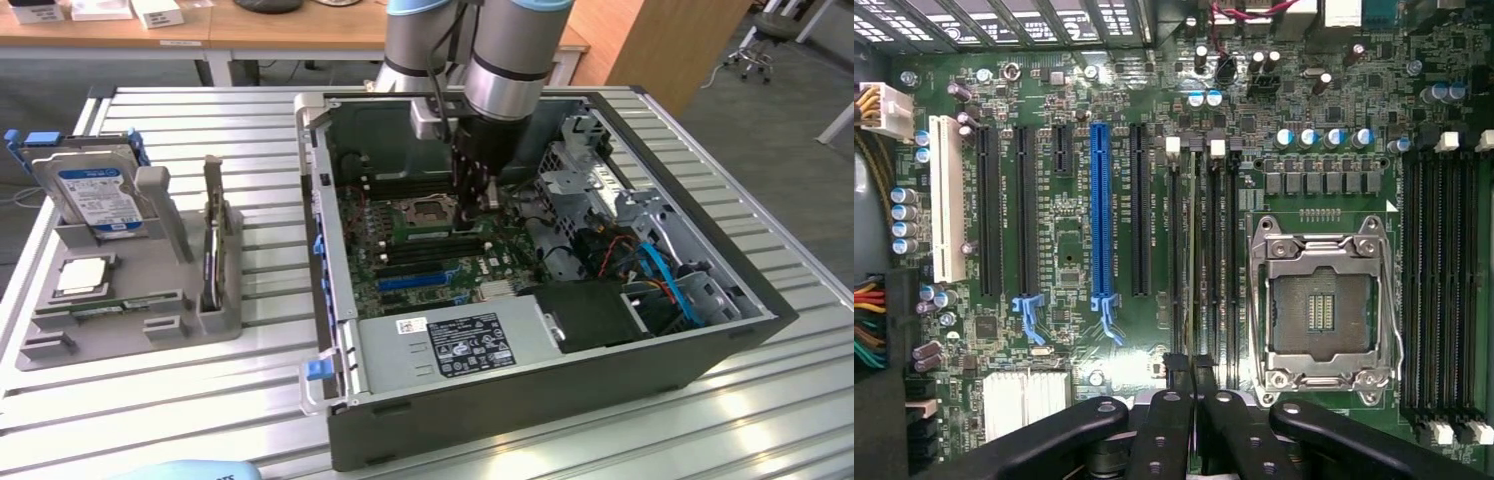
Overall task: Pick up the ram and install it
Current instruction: 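Insert the ram into the slot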
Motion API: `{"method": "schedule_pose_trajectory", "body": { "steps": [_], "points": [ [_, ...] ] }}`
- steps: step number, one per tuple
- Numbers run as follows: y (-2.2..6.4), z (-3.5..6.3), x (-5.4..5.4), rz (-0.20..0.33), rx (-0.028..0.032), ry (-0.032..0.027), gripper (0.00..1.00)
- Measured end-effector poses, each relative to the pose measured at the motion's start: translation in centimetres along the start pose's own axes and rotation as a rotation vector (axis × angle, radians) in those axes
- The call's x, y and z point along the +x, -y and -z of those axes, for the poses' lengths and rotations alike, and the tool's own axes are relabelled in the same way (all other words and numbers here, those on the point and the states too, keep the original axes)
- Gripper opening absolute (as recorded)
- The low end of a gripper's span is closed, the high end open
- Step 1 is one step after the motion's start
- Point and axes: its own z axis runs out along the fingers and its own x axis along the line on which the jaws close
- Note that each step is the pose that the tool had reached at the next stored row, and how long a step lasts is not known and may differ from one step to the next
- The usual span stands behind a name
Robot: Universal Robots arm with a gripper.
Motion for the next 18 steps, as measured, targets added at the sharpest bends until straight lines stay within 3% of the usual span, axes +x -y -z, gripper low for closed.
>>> {"method": "schedule_pose_trajectory", "body": {
  "steps": [18],
  "points": [
    [0.02, -0.06, 0.67, 0.000, 0.0000, -0.0001, 0.12]
  ]
}}
